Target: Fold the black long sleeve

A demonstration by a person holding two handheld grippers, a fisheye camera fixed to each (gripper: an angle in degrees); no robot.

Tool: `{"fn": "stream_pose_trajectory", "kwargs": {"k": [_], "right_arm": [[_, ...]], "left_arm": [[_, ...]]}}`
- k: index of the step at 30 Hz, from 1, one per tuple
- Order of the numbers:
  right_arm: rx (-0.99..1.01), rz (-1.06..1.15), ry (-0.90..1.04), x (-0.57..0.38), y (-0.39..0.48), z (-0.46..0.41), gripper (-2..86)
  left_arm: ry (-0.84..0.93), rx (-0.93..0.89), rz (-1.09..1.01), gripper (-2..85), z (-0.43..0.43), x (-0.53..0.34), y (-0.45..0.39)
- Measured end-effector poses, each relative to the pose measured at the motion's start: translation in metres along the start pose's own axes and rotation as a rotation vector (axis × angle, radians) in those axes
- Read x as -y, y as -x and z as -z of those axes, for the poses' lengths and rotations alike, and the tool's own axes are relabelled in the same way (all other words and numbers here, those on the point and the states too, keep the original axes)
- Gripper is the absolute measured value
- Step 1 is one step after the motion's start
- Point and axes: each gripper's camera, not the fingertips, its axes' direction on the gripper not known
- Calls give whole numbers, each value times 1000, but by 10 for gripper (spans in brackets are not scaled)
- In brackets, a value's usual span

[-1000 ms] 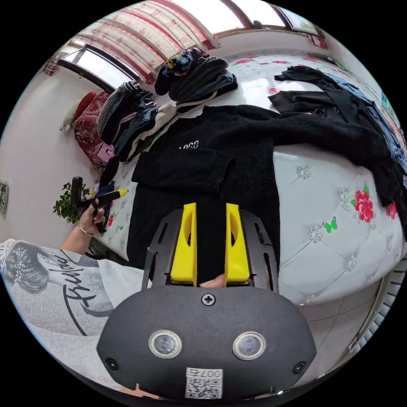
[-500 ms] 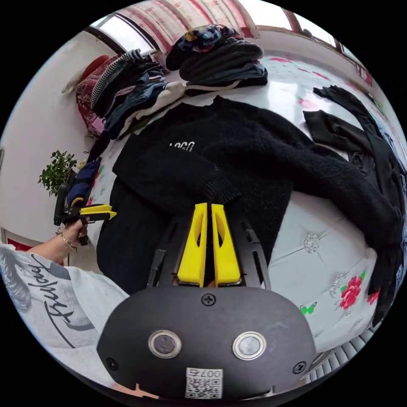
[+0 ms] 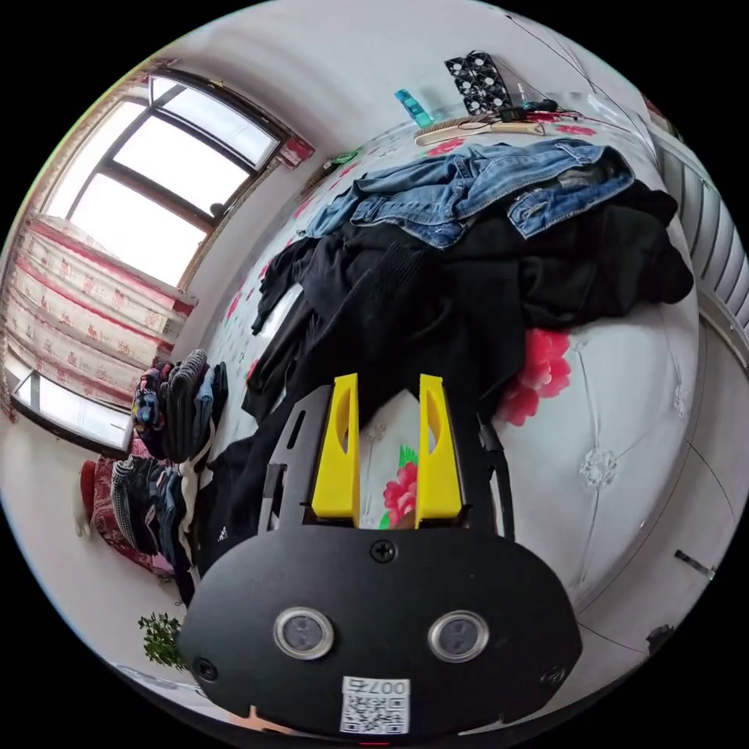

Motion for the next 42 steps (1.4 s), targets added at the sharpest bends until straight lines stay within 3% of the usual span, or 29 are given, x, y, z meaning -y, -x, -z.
{"fn": "stream_pose_trajectory", "kwargs": {"k": [6, 10, 12, 15, 17, 21, 24, 25, 26, 29, 34, 37, 42], "right_arm": [[24, 136, 44, 31, 35, -36, 103], [-94, 156, 183, 18, 61, -82, 61], [-82, 148, 130, 7, 76, -68, 35], [0, 348, -12, -33, 153, -14, 21], [92, 577, -171, -105, 239, 47, 21], [362, 887, -222, -244, 340, 105, 43], [600, 1181, -9, -371, 387, 108, 65], [644, 1259, 145, -415, 395, 97, 74], [648, 1301, 305, -451, 399, 83, 84], [586, 1352, 501, -493, 383, 62, 97], [252, 1249, 388, -448, 334, 34, 100], [102, 1308, 404, -426, 322, 2, 100], [237, 1577, 473, -457, 391, -11, 98]], "left_arm": [[14, 23, 26, 117, -10, 5, 20], [31, 42, 35, 118, -14, 8, 34], [35, 45, 36, 118, -15, 9, 42], [24, 50, 50, 119, -16, 5, 54], [18, 57, 57, 119, -16, 3, 60], [17, 65, 71, 119, -14, -1, 77], [5, 52, 62, 118, -9, -9, 91], [-11, 37, 68, 117, -3, -15, 99], [-24, 28, 76, 117, 2, -19, 103], [-114, -38, 97, 116, 34, -40, 119], [-258, -124, 34, 112, 85, -45, 123], [-296, -239, -70, 131, 90, 2, 114], [-280, -272, -194, 125, 90, 61, 82]]}}
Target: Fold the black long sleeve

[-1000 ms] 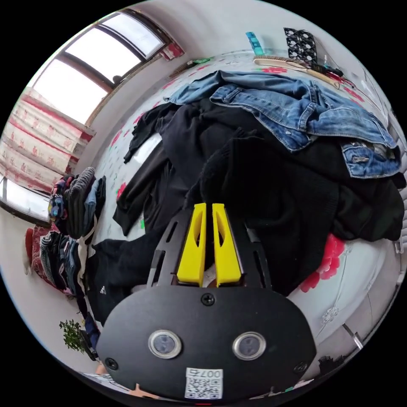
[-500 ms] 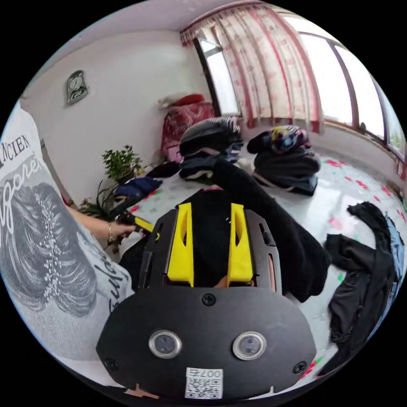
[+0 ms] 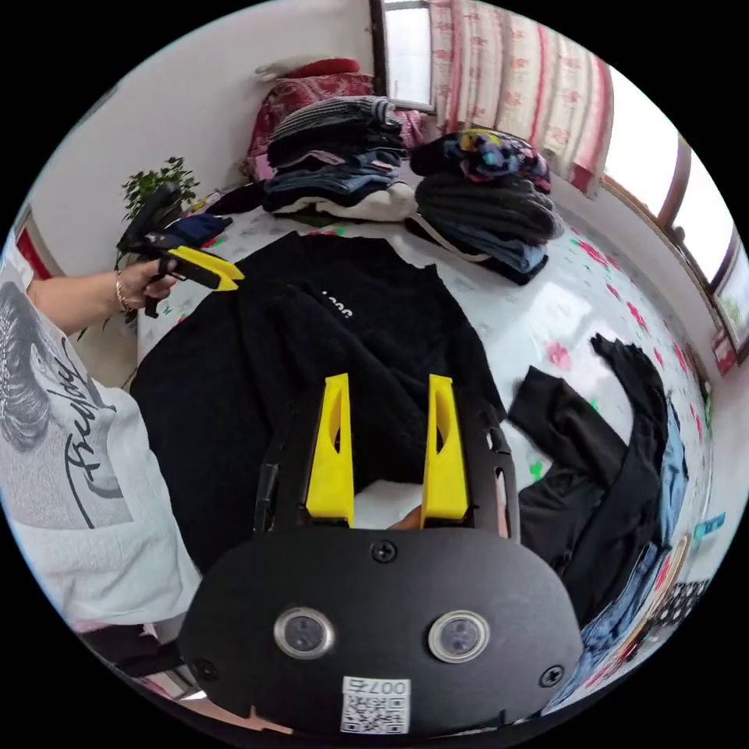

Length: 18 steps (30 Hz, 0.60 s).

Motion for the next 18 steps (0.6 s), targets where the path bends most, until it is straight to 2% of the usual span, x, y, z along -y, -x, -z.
{"fn": "stream_pose_trajectory", "kwargs": {"k": [3, 5, 8, 9, 11, 12, 14, 16, 18], "right_arm": [[44, 143, 40, 62, 26, -36, 89], [179, 198, 155, 100, 33, -86, 64], [258, 175, 274, 117, 18, -119, 14], [266, 152, 249, 118, 8, -111, 11], [286, -32, -71, 98, -61, -24, 2], [283, -95, -151, 88, -84, 2, 2], [247, -384, -501, 14, -180, 111, 1], [180, -540, -711, -54, -230, 176, 3], [63, -530, -665, -75, -247, 207, 9]], "left_arm": [[14, -15, -9, 116, -6, 1, -12], [49, -8, 12, 114, -11, -7, -13], [113, 8, 57, 111, -12, -25, -6], [126, 24, 76, 107, -8, -33, -1], [130, 45, 106, 102, 2, -44, 8], [132, 57, 131, 100, 8, -51, 15], [130, 61, 173, 97, 16, -59, 27], [120, 50, 215, 95, 21, -65, 36], [108, 29, 248, 94, 22, -66, 40]]}}
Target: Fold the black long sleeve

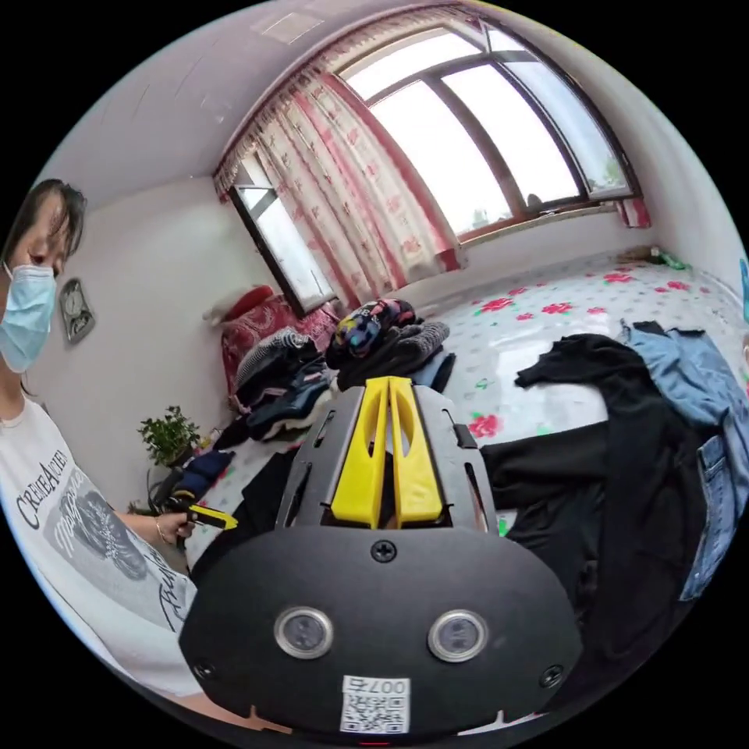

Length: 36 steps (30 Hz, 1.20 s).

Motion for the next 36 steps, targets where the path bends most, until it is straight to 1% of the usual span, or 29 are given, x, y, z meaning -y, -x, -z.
{"fn": "stream_pose_trajectory", "kwargs": {"k": [1, 2, 3, 5, 6, 8, 9, 11, 12, 13, 14, 15, 16, 17, 18, 20, 21, 23, 24, 25, 26, 27, 28, 29, 30, 33, 36], "right_arm": [[-31, 61, 126, 9, 4, -6, 18], [3, 127, 236, 13, 16, -24, 32], [33, 158, 284, 13, 25, -36, 38], [133, 273, 484, 1, 69, -104, 63], [152, 306, 539, -5, 81, -124, 69], [202, 434, 748, -35, 129, -203, 78], [194, 469, 793, -44, 138, -221, 79], [152, 602, 980, -80, 153, -279, 67], [131, 627, 1024, -87, 152, -288, 59], [66, 673, 1020, -85, 147, -287, 45], [68, 679, 920, -62, 138, -262, 32], [86, 658, 866, -45, 130, -246, 25], [105, 571, 753, -4, 104, -207, 18], [104, 457, 612, 39, 67, -159, 12], [97, 390, 528, 59, 44, -131, 10], [69, 61, 166, 119, -67, 1, 5], [59, -40, 74, 124, -99, 35, 4], [16, -424, -292, 97, -222, 164, 2], [-11, -503, -364, 82, -248, 191, 1], [-82, -645, -458, 46, -294, 234, 1], [-167, -814, -473, 5, -338, 262, 0], [-189, -899, -459, -16, -358, 271, 0], [-171, -1068, -437, -63, -394, 281, 0], [-109, -1197, -467, -106, -414, 285, 0], [-76, -1226, -473, -122, -419, 285, -1], [-127, -1198, -510, -146, -409, 294, -1], [1, -1171, -603, -141, -399, 291, -1]], "left_arm": [[4, -11, 1, 94, -3, 2, -3], [7, -15, 1, 95, -4, 4, -5], [12, -26, -1, 95, -8, 8, -10], [16, -38, -13, 96, -13, 13, -20], [20, -36, -25, 96, -15, 15, -27], [33, -32, -41, 95, -18, 17, -36], [47, -31, -53, 95, -19, 17, -41], [59, -9, -65, 94, -17, 14, -46], [64, 5, -72, 93, -13, 10, -48], [63, 23, -77, 91, -8, 7, -49], [59, 33, -79, 90, -5, 4, -48], [52, 51, -73, 87, 1, 0, -46], [49, 56, -66, 85, 3, -3, -44], [46, 57, -46, 83, 7, -6, -39], [44, 51, -21, 81, 9, -8, -34], [34, 36, 16, 79, 12, -10, -27], [21, 27, 33, 78, 13, -10, -25], [12, 15, 51, 76, 13, -9, -25], [11, 6, 59, 76, 11, -8, -27], [14, -7, 66, 76, 8, -7, -29], [17, -14, 68, 76, 6, -6, -30], [26, -24, 69, 75, 2, -4, -34], [31, -26, 68, 75, 0, -3, -36], [42, -24, 61, 74, -3, -1, -41], [52, -15, 55, 74, -6, 1, -46], [60, -9, 47, 73, -8, 6, -58], [60, -2, 38, 73, -8, 10, -68]]}}
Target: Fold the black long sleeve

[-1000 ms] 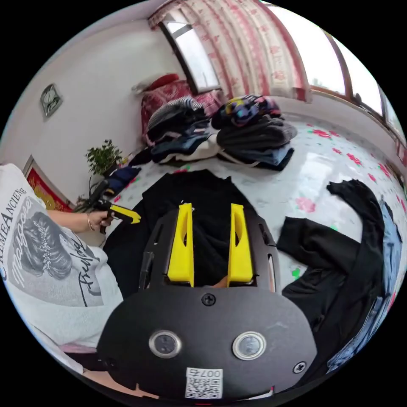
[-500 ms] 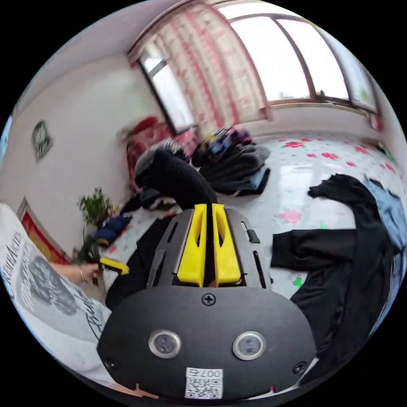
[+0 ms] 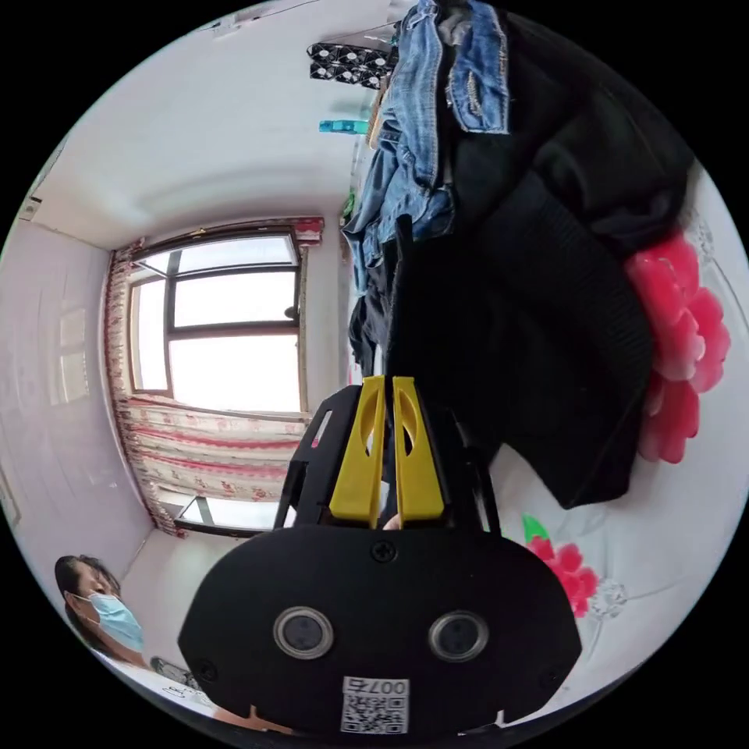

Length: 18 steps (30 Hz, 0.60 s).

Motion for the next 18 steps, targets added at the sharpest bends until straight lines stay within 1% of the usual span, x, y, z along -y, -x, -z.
{"fn": "stream_pose_trajectory", "kwargs": {"k": [2, 3, 4, 5, 6, 8, 9, 10, 11, 12, 14, 15, 16, 17, 18], "right_arm": [[127, 137, 66, -14, 55, -21, -1], [154, 190, 101, -22, 75, -30, -1], [216, 331, 204, -44, 122, -51, -1], [277, 516, 343, -80, 176, -73, -1], [307, 620, 415, -103, 203, -83, -1], [389, 1016, 687, -228, 288, -108, 0], [399, 1096, 751, -264, 301, -111, 1], [409, 1237, 870, -340, 315, -117, 2], [406, 1336, 969, -413, 313, -121, 4], [399, 1376, 1012, -449, 308, -123, 5], [358, 1478, 1205, -589, 258, -136, 14], [342, 1482, 1265, -620, 240, -141, 16], [300, 1474, 1374, -677, 199, -150, 21], [211, 1444, 1491, -724, 154, -162, 25], [168, 1420, 1553, -742, 134, -168, 28]], "left_arm": [[-8, 1, 0, 73, 2, 2, -5], [-15, 0, 2, 73, 3, 2, -8], [-21, -1, 3, 73, 4, 3, -10], [-25, -2, 4, 74, 5, 3, -11], [-35, -5, 7, 74, 6, 3, -13], [-54, -13, 11, 75, 10, 3, -16], [-70, -16, 16, 75, 14, 2, -16], [-79, -17, 20, 75, 16, 2, -16], [-99, -18, 32, 75, 21, -1, -14], [-116, -18, 50, 76, 25, -4, -10], [-135, -13, 86, 76, 29, -11, 0], [-141, -11, 120, 77, 31, -17, 8], [-147, -11, 156, 77, 31, -25, 17], [-149, -11, 174, 77, 32, -29, 21], [-154, -13, 208, 77, 33, -38, 29]]}}
